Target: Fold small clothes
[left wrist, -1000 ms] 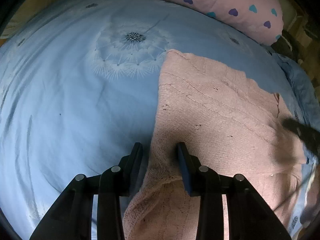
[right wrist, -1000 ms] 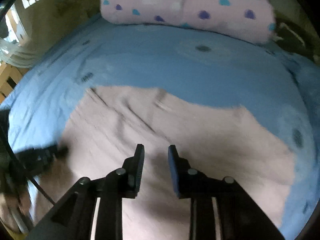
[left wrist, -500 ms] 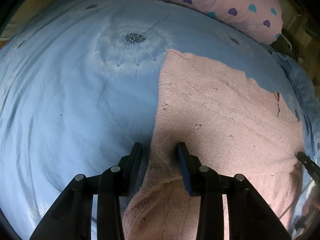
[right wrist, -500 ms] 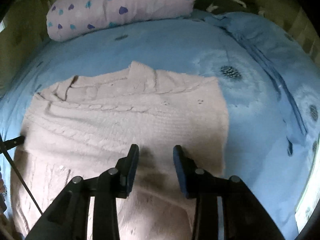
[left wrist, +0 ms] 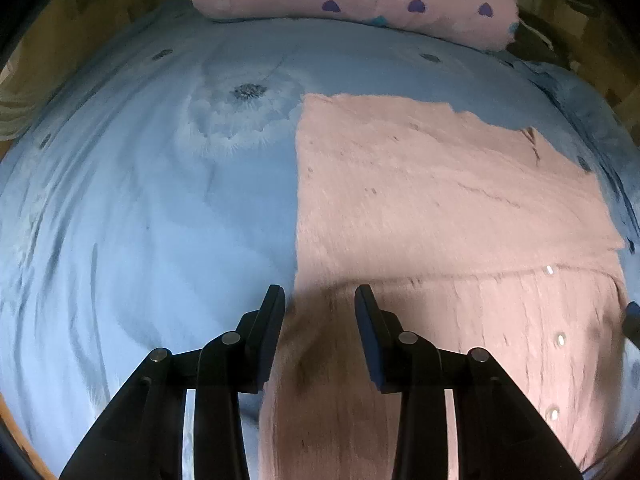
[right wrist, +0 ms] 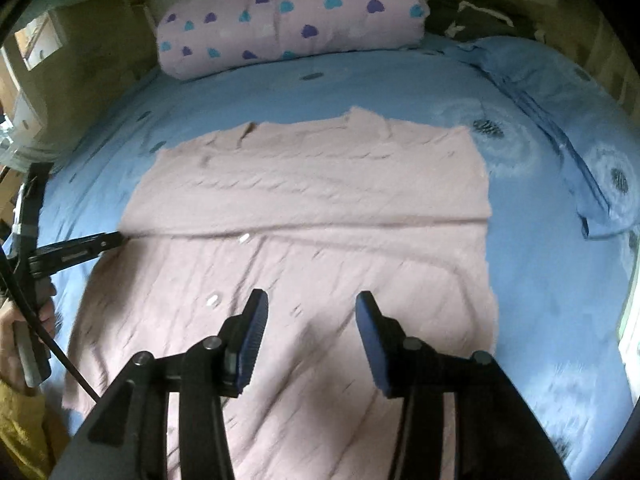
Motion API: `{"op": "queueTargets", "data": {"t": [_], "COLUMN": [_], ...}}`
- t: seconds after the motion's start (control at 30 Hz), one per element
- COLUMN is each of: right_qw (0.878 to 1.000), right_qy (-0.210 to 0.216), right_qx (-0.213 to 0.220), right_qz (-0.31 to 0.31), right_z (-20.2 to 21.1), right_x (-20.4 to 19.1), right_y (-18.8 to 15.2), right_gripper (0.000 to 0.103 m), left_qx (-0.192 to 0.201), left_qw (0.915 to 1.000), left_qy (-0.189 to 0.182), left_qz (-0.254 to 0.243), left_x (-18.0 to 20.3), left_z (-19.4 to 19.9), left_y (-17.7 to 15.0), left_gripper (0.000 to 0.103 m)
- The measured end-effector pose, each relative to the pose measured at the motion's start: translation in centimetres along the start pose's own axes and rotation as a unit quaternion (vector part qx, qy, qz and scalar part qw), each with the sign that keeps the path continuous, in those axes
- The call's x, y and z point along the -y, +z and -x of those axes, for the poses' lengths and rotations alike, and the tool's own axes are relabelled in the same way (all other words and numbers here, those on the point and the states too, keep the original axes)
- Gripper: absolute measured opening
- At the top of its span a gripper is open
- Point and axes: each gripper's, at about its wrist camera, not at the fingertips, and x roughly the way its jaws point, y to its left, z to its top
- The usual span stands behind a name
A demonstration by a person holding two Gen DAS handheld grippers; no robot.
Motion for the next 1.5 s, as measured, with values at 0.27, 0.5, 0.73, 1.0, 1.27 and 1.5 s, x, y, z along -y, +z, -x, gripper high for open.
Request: {"op": "queueTargets", "data": {"t": [0.27,0.5,0.73,1.0,1.27,1.5], "right_qw": [1.0,0.999,0.998,0.999,0.997,0.992], "right_qy": [0.016,0.013,0.01,0.012,-0.004,-0.049], "right_qx": [0.002,0.005,0.007,-0.002,-0.025,-0.034], "right_qz": [0.014,0.046,0.054,0.049,0.08,0.107], "right_z": [2.9,5.5,7.5,8.5,8.4,8.3], "right_x": [-4.2,-6.3,-6.1,-4.7,-4.5,-4.6], "right_y": [-4.3,-6.9,-9.3,-11.9,-14.5,-16.7], "right_gripper": [0.049,0.051,0.055,0.059,0.06,0.067], "left_qx": [0.022,0.044,0.041,0.027,0.013,0.002], "left_qw": [0.9996,0.9983,0.9976,0.9956,0.9919,0.987], "left_qy": [-0.018,-0.035,-0.046,-0.068,-0.065,-0.045], "left_qz": [-0.009,-0.015,-0.032,-0.058,-0.108,-0.154], "left_x": [1.0,2.4,3.4,4.9,6.9,7.8], "left_z": [5.2,9.9,12.6,13.8,13.7,12.8], "left_y": [-3.8,-6.9,-10.7,-14.2,-17.1,-19.9], "left_gripper": [0.03,0.03,0.03,0.03,0.031,0.035]}}
